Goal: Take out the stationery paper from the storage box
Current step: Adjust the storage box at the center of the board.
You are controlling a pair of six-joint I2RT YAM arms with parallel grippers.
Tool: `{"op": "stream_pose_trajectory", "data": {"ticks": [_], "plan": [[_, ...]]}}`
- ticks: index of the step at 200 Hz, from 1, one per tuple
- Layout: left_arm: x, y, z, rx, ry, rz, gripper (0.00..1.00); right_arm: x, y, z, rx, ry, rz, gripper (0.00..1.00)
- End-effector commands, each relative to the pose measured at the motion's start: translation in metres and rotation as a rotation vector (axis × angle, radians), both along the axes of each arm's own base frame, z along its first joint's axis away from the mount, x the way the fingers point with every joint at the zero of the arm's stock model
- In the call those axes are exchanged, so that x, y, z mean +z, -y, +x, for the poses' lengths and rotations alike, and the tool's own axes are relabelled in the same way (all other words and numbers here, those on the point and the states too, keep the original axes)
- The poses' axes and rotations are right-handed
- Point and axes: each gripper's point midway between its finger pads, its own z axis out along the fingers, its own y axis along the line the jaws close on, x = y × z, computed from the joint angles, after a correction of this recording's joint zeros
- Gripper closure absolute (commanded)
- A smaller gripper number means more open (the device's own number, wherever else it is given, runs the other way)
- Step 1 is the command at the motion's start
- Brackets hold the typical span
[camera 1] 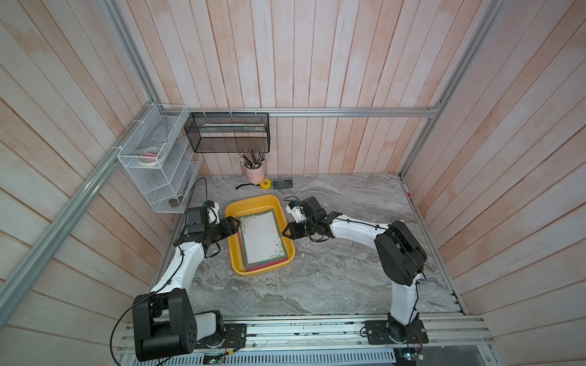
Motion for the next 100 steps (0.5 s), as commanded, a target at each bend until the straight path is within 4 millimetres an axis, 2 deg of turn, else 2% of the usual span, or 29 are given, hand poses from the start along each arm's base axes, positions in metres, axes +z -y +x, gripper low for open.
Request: {"op": "stream_pose_trajectory", "data": {"ticks": [1,19,32,75,100], "plan": [[0.011,-0.001,0.002,0.004,0.042,-0.005,0.27,0.023,-0.005,-0.014,0.008,-0.009,0.052,0.57],[0.01,-0.002,0.002,0.005,0.039,-0.007,0.27,0.029,-0.01,-0.025,0.031,-0.02,0.07,0.54],[0.01,-0.002,0.002,0.006,0.04,-0.007,0.27,0.03,-0.009,-0.025,0.028,-0.013,0.071,0.54],[0.01,-0.002,0.001,0.008,0.042,-0.007,0.27,0.02,0.003,0.002,-0.042,0.008,0.044,0.55],[0.011,-0.002,0.0,0.007,0.044,-0.01,0.27,0.016,0.002,0.01,-0.053,0.012,0.039,0.57]]}}
